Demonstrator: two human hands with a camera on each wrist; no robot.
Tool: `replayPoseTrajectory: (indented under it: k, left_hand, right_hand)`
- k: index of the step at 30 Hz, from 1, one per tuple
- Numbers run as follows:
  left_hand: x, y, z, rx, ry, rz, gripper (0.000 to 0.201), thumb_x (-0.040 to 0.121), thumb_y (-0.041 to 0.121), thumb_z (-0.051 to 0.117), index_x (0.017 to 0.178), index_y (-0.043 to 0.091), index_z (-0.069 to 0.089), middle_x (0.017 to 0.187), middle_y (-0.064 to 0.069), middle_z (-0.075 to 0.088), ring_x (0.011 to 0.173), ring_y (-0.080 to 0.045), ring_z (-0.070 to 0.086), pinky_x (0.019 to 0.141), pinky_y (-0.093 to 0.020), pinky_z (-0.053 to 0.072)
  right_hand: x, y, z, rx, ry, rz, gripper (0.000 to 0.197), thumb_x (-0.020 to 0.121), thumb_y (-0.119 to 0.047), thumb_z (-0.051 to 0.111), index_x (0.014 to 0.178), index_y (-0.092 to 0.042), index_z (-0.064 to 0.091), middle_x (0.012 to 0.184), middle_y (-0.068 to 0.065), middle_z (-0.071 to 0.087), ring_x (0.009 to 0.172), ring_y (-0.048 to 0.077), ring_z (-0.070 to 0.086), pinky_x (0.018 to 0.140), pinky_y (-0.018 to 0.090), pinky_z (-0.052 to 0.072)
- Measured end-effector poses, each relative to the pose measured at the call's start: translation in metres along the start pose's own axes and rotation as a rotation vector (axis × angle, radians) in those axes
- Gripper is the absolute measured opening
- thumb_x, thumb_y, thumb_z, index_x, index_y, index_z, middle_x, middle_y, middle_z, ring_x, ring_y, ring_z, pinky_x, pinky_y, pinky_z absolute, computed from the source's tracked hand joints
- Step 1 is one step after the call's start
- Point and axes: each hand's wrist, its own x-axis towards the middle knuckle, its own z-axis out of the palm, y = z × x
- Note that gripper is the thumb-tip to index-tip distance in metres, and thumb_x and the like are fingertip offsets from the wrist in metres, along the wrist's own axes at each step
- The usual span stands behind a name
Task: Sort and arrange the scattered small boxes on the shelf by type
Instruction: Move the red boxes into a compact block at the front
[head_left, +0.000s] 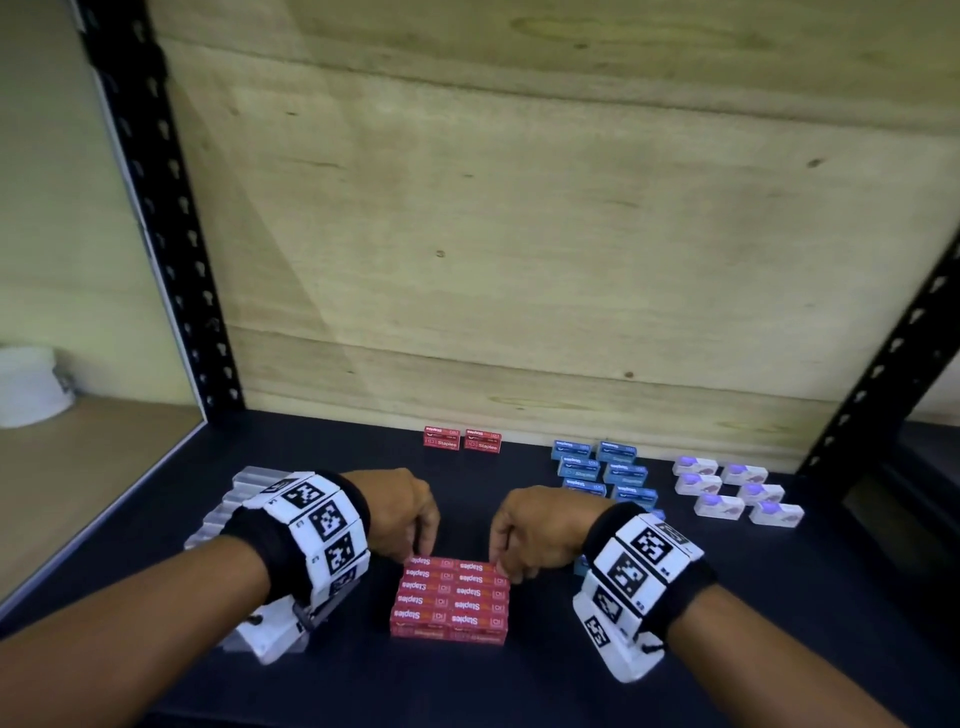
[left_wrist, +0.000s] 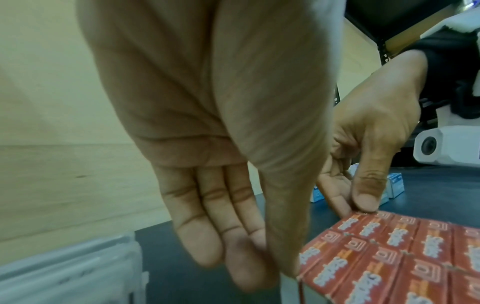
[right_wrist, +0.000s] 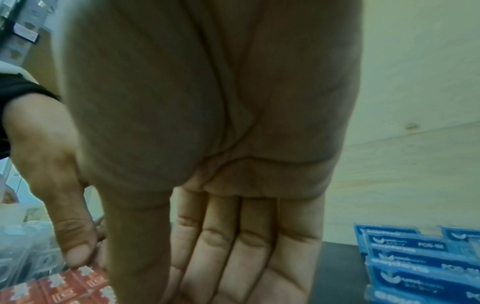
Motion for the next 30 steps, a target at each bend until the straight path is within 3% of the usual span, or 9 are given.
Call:
replayPoseTrajectory:
  k: [4, 8, 13, 16, 21, 25, 30]
  left_hand:
    - [0.005, -0.001, -0.001, -0.003, -0.018, 0.003, 0.020, 0.088, 0.017, 0.068, 0.107, 0.019, 0.070, 0.073, 0.017, 0.059, 0.080, -0.004, 0.060, 0.088, -0.026, 0.052]
    - [0.011, -0.007, -0.008, -0.031, -0.019, -0.048, 0.019, 0.086, 0.021, 0.071, 0.105, 0.022, 0.069, 0.081, 0.014, 0.064, 0.082, -0.006, 0.062, 0.086, -0.027, 0.053]
    - [0.030, -0.013, -0.037, 0.041, 0.203, -0.096, 0.021, 0.087, 0.034, 0.069, 0.106, 0.026, 0.066, 0.090, 0.013, 0.061, 0.084, -0.009, 0.059, 0.079, -0.026, 0.050]
    - [0.048, -0.023, -0.060, 0.149, 0.305, -0.117, 0.025, 0.086, 0.038, 0.067, 0.108, 0.029, 0.061, 0.096, 0.010, 0.058, 0.089, -0.014, 0.058, 0.076, -0.030, 0.048]
    - [0.084, -0.044, -0.082, 0.249, 0.275, -0.164, 0.036, 0.086, 0.035, 0.068, 0.120, 0.029, 0.057, 0.121, 0.002, 0.056, 0.106, -0.020, 0.058, 0.088, -0.034, 0.050]
    - [0.108, -0.055, -0.084, 0.237, 0.216, -0.203, 0.038, 0.082, 0.032, 0.075, 0.116, 0.027, 0.060, 0.119, 0.001, 0.056, 0.104, -0.023, 0.060, 0.088, -0.034, 0.052]
    - [0.127, -0.060, -0.078, 0.246, 0.188, -0.218, 0.032, 0.077, 0.027, 0.079, 0.107, 0.027, 0.067, 0.111, 0.001, 0.062, 0.097, -0.023, 0.063, 0.075, -0.030, 0.050]
  right_hand:
    - [0.003, -0.002, 0.000, 0.007, -0.011, -0.001, 0.014, 0.093, -0.013, 0.062, 0.102, -0.013, 0.073, 0.091, -0.002, 0.076, 0.073, 0.006, 0.066, 0.079, 0.022, 0.052]
    - [0.007, 0.000, -0.008, -0.001, -0.045, 0.019, 0.015, 0.094, -0.025, 0.064, 0.100, -0.016, 0.073, 0.085, -0.006, 0.073, 0.072, 0.007, 0.065, 0.082, 0.027, 0.053]
    - [0.020, 0.001, -0.047, -0.098, 0.179, 0.041, 0.018, 0.091, -0.033, 0.067, 0.103, -0.021, 0.072, 0.093, -0.009, 0.069, 0.088, 0.013, 0.063, 0.080, 0.029, 0.051]
    - [0.036, 0.006, -0.072, -0.185, 0.308, 0.075, 0.024, 0.090, -0.033, 0.068, 0.110, -0.019, 0.069, 0.106, -0.002, 0.067, 0.096, 0.019, 0.063, 0.081, 0.031, 0.050]
    - [0.073, 0.018, -0.092, -0.366, 0.350, 0.146, 0.030, 0.087, -0.029, 0.072, 0.113, -0.014, 0.066, 0.112, 0.005, 0.067, 0.098, 0.025, 0.065, 0.084, 0.037, 0.056]
    - [0.101, 0.024, -0.098, -0.392, 0.328, 0.143, 0.033, 0.084, -0.027, 0.076, 0.112, -0.012, 0.067, 0.109, 0.006, 0.069, 0.095, 0.026, 0.067, 0.084, 0.038, 0.057]
    - [0.123, 0.027, -0.097, -0.414, 0.290, 0.135, 0.031, 0.085, -0.025, 0.075, 0.111, -0.011, 0.066, 0.106, 0.007, 0.068, 0.091, 0.025, 0.066, 0.077, 0.035, 0.056]
